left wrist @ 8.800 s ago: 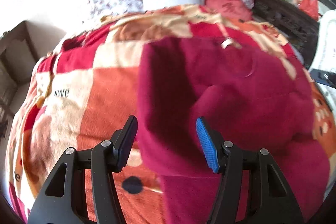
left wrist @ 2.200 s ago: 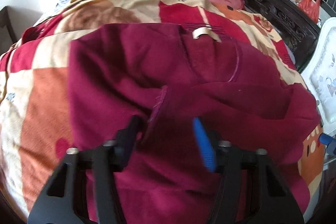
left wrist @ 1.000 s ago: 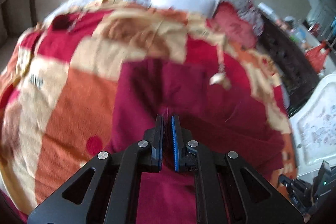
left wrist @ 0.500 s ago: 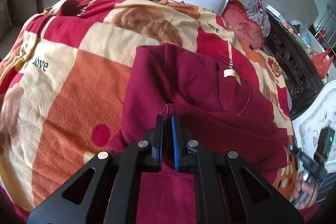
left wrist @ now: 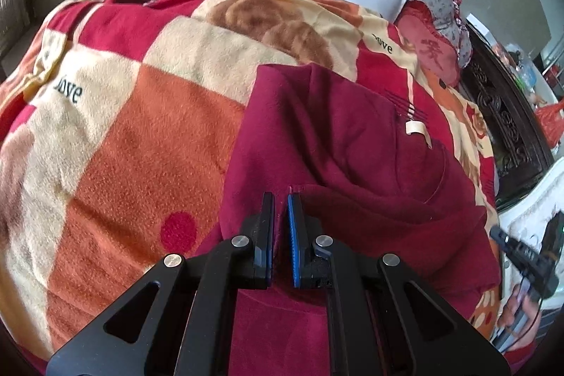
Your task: Fold small clothes
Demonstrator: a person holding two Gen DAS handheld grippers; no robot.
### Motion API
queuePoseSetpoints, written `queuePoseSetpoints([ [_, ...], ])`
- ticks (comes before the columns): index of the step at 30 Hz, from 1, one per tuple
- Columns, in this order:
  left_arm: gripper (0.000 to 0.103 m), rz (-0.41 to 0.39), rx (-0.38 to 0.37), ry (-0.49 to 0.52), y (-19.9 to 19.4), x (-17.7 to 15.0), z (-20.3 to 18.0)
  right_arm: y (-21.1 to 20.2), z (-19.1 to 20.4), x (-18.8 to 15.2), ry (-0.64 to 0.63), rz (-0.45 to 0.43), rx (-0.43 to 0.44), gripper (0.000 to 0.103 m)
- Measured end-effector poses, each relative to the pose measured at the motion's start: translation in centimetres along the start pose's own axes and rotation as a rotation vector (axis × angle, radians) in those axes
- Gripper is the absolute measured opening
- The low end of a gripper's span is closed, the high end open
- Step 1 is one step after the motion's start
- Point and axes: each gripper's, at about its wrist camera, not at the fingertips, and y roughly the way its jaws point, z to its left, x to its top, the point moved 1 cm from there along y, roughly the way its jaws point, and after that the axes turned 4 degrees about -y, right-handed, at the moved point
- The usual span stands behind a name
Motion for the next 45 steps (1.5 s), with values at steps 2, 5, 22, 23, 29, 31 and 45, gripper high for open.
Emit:
queuePoseSetpoints([
  [2, 0.006, -0.008, 0.003, 0.006, -0.2, -0.2, -0.1, 0.0, 0.4, -0.3, -0.03, 0.028, 0.019, 0.016],
  [5, 0.006, -0.016, 0.013, 0.025, -0.9, -0.5, -0.2, -1.0, 1.9, -1.2, -0.068, 0.035, 0.078, 0.016],
  [22, 0.006, -0.016, 0.006, 0.037, -2.6, -1.8, -1.1, -3.0, 7.4, -7.3, -0.434, -0.112, -0.094, 0.034],
  [23, 0.006, -0.011, 0.01, 0.047, -2.6, -1.9, -1.3, -3.2, 7.1, -7.1, -0.403, -0.13, -0.079, 0.023],
  [29, 0.006, -0.002, 0.028, 0.064, -1.9, -2.6, -1.1, -4.6, 3.7, -9.1, -0.299, -0.09, -0.125, 0.007],
  [31, 0.006, 0.018, 0.035, 0.064, -1.2, -3.0, -1.1, -3.8, 1.8, -10.5, -0.239, -0.024, -0.109, 0.007],
  [45, 0.051, 0.005, -0.084, 0.023, -1.0, -2.7, -1.7, -4.8, 0.6, -5.8, -0.148, -0.047, -0.067, 0.008],
])
